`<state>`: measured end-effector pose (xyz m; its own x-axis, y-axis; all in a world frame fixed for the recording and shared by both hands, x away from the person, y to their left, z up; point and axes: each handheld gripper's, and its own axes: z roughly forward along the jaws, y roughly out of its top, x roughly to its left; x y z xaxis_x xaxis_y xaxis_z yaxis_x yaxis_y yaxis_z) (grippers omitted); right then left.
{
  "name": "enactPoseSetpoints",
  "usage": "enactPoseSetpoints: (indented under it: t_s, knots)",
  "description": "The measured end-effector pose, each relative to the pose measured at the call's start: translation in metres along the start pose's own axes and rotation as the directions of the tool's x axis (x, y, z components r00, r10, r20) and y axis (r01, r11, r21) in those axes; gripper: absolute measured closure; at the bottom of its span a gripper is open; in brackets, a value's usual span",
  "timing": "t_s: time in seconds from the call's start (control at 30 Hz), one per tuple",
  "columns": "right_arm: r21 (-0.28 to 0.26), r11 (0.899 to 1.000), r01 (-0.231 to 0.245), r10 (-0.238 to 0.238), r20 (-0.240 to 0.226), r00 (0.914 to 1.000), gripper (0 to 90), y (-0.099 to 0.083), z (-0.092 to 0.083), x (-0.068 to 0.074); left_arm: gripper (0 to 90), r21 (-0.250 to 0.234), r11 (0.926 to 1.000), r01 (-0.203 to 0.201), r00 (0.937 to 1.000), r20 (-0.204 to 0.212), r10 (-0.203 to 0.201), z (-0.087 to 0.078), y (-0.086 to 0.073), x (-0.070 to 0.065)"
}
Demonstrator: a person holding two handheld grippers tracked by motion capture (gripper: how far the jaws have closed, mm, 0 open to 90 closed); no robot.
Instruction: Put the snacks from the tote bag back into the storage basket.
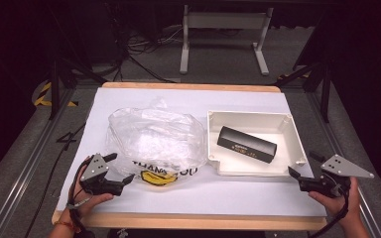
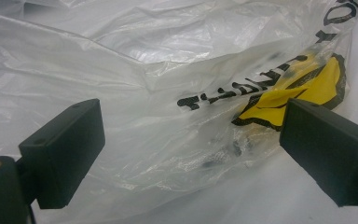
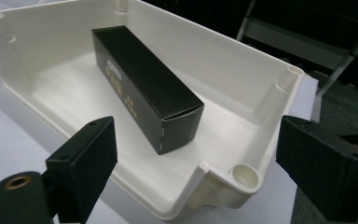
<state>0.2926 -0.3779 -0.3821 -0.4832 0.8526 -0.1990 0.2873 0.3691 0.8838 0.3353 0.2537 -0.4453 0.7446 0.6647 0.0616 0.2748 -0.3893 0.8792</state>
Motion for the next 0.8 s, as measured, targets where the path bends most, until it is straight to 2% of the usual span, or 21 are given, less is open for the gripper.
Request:
enactPoseSetpoints:
  t_s: [0.07, 0.13, 0.23, 0.3, 0.33, 0.43, 0.5, 0.67, 0.7, 0.8]
  knots:
    - [-0.009, 1.0, -0.021, 0.021, 0.015, 0.9997, 11.3, -0.004, 0.0, -0.002, 7.5, 0.001, 1.0, 0.002, 1.0, -0.001, -0.002, 0.0, 0.0, 0.0]
    - [-0.023, 0.999, -0.029, 0.029, 0.0, 0.9996, 10.5, -0.009, -0.001, -0.001, 7.6, 0.001, 1.0, 0.001, 1.0, -0.003, -0.001, 0.0, -0.001, 0.0]
    - [-0.024, 0.999, -0.036, 0.036, 0.004, 0.9993, 9.6, -0.012, -0.001, -0.001, 7.5, 0.002, 1.0, 0.004, 1.0, -0.005, -0.004, -0.001, -0.001, 0.0]
    - [-0.024, 0.999, -0.042, 0.043, 0.017, 0.9989, 9.1, -0.016, 0.001, -0.001, 7.6, 0.001, 1.0, 0.004, 1.0, -0.005, -0.004, -0.001, -0.001, 0.0]
    - [-0.022, 0.998, -0.054, 0.055, 0.04, 0.9977, 9.1, -0.021, 0.004, -0.001, 7.6, 0.001, 1.0, 0.004, 1.0, -0.005, -0.004, -0.001, -0.001, 0.0]
    - [-0.034, 0.997, -0.063, 0.064, 0.047, 0.9968, 9.3, -0.027, 0.006, -0.002, 7.6, 0.0, 1.0, 0.004, 0.9999, -0.01, -0.004, -0.002, -0.002, 0.0]
    - [-0.042, 0.997, -0.063, 0.065, 0.038, 0.9971, 8.8, -0.034, 0.008, -0.004, 7.6, -0.002, 1.0, 0.007, 0.9999, -0.011, -0.007, -0.003, -0.002, 0.001]
    - [-0.052, 0.996, -0.077, 0.079, 0.03, 0.9964, 8.8, -0.037, 0.008, -0.006, 7.6, -0.005, 1.0, 0.006, 0.9999, -0.015, -0.006, -0.003, -0.002, 0.002]
    - [-0.052, 0.996, -0.071, 0.072, 0.017, 0.9972, 8.8, -0.039, 0.009, -0.007, 7.8, -0.008, 0.9999, 0.01, 0.9998, -0.018, -0.011, -0.003, -0.003, 0.002]
    - [-0.04, 0.998, -0.045, 0.046, 0.03, 0.9985, 8.8, -0.041, 0.008, -0.006, 8.8, -0.012, 0.9999, 0.008, 0.9995, -0.031, -0.009, -0.004, -0.003, 0.003]
